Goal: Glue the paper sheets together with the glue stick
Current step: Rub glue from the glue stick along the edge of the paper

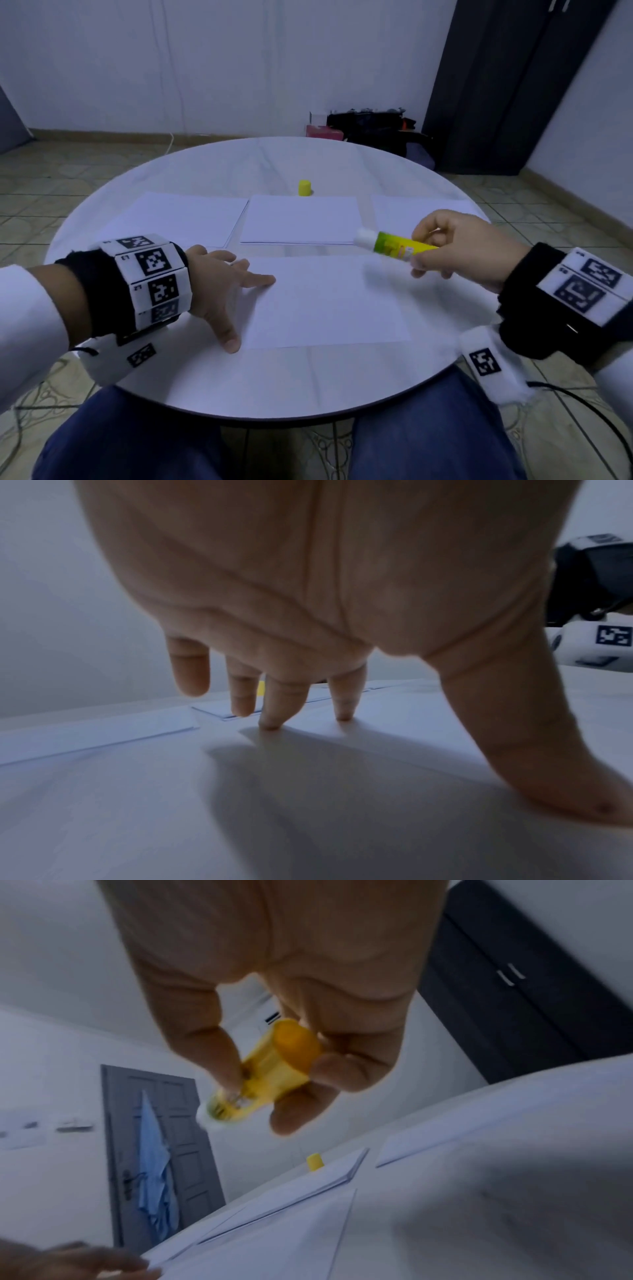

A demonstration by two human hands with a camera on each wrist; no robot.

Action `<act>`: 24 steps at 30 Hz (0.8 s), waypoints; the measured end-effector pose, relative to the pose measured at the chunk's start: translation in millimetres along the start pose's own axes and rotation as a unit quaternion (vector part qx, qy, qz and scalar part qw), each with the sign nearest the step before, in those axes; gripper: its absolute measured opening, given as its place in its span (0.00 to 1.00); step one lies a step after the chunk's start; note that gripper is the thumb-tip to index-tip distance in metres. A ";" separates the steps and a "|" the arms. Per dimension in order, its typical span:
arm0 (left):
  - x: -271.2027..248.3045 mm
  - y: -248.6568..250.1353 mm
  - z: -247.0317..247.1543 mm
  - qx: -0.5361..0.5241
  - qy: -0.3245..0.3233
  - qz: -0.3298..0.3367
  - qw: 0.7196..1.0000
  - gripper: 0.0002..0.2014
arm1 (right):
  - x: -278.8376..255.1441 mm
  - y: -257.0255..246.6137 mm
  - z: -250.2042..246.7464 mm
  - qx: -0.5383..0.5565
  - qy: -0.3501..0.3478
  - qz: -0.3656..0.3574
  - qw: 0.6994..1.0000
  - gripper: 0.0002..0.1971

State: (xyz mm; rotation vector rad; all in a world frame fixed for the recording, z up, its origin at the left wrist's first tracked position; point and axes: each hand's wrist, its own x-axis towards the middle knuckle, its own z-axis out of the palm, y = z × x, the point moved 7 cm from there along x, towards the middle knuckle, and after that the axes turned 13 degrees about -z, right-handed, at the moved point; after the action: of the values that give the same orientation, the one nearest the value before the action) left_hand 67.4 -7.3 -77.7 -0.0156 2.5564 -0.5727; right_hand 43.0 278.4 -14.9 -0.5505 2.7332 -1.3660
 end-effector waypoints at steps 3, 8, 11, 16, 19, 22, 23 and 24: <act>-2.4 -0.7 0.0 -0.006 0.002 0.005 1.000 0.56 | 17.6 26.3 -1.5 0.037 0.014 0.049 0.998 0.15; 3.5 -5.5 0.7 -0.002 0.011 0.008 1.000 0.58 | 45.2 44.6 -7.4 -0.016 0.024 0.070 0.997 0.12; 3.6 -9.3 0.8 -0.006 0.003 0.005 1.000 0.58 | 55.7 47.0 -11.0 -0.039 0.040 0.082 0.995 0.13; 1.0 -11.6 2.9 -0.012 -0.001 0.000 1.000 0.58 | 61.1 56.5 -6.6 -0.138 -0.005 0.138 0.981 0.20; 0.0 -14.0 4.6 -0.023 -0.006 -0.002 1.000 0.58 | 62.5 58.0 -5.7 -0.164 -0.008 0.146 0.975 0.19; -2.9 -15.2 5.5 -0.047 -0.010 0.002 0.999 0.59 | 60.0 59.1 -6.0 -0.180 -0.004 0.155 0.971 0.21; -4.2 -14.9 4.6 -0.054 -0.007 0.004 0.999 0.59 | 59.2 60.7 -5.9 -0.195 -0.013 0.164 0.967 0.22; -5.9 -15.4 3.6 -0.062 -0.005 0.005 0.998 0.59 | 56.6 60.6 -5.3 -0.216 -0.029 0.180 0.959 0.22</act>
State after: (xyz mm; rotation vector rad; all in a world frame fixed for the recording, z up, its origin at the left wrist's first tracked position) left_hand 72.8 -22.1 -71.5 -0.0488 2.5772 -0.4080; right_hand -28.9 297.2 -51.9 -0.0837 2.8961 -0.6667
